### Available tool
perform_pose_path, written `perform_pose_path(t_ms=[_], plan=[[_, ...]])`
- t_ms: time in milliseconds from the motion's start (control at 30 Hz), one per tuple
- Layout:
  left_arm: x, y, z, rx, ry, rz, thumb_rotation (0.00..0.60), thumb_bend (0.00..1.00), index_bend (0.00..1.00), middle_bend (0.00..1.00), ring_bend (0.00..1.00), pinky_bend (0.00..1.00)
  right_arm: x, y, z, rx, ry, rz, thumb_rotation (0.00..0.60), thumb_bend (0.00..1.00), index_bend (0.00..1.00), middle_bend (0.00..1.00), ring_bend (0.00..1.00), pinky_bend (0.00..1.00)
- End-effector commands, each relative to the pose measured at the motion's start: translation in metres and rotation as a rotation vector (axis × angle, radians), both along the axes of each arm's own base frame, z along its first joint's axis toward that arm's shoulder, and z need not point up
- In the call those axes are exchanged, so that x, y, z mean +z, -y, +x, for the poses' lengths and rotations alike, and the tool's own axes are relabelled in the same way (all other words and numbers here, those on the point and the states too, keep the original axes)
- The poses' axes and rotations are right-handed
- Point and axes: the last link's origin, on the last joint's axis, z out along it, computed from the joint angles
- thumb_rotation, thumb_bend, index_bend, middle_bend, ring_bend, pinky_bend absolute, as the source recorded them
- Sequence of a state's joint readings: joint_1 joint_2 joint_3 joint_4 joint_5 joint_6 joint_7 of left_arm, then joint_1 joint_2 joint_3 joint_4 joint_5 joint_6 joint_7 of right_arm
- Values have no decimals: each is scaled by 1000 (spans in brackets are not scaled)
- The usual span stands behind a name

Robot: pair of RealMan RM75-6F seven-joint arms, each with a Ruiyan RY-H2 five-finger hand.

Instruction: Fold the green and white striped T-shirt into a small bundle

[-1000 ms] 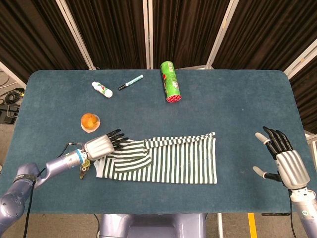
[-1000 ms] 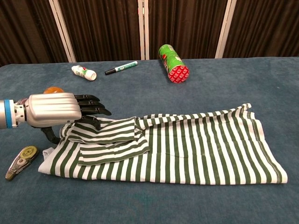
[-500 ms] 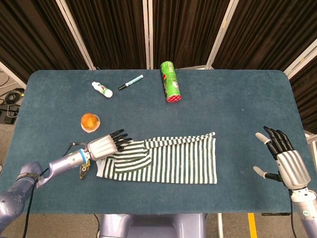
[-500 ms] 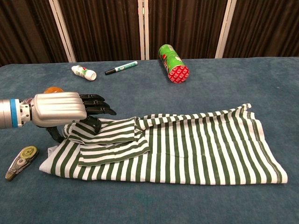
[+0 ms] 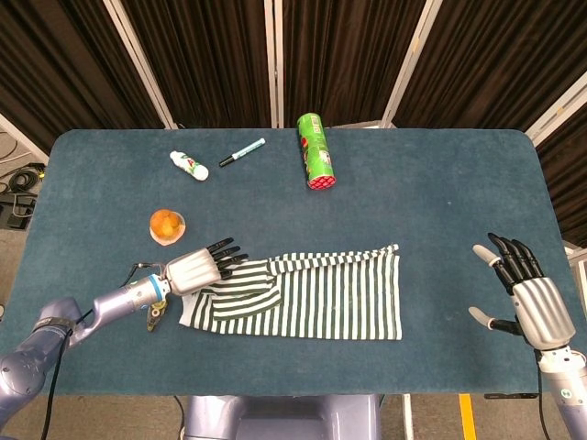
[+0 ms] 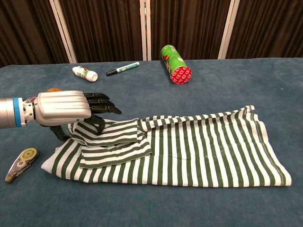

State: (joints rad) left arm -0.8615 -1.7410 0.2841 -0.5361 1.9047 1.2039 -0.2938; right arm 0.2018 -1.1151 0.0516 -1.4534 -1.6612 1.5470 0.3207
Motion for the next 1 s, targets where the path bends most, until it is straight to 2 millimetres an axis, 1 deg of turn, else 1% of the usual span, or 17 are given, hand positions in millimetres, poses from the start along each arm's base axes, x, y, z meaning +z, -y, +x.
perform_pose_path(t_ms=[33,333,400,667,767,1000], plan=[[-1,0,1,2,3,1,600,526,388,0,0,0,0,0,0,0,1,-2,600,0,182,0,0,0],[-4,1,-1,23,1,-1,600,525,419,0,0,0,0,0,0,-2,0,0,600,0,183,0,0,0],[-5,1,-1,29,5,-4,600,525,454,0,0,0,0,0,0,-1,0,-1,600,0,183,0,0,0],[-7,2,-1,56,36,-8,600,527,671,0,0,0,-1,1,-1,-3,-1,1,600,0,184,0,0,0],[-6,1,0,58,45,-2,600,528,719,0,0,0,-1,1,-1,-4,0,1,600,0,184,0,0,0],[1,2,-5,45,38,2,600,529,757,0,0,0,-2,1,-1,-3,-2,3,600,0,184,0,0,0]])
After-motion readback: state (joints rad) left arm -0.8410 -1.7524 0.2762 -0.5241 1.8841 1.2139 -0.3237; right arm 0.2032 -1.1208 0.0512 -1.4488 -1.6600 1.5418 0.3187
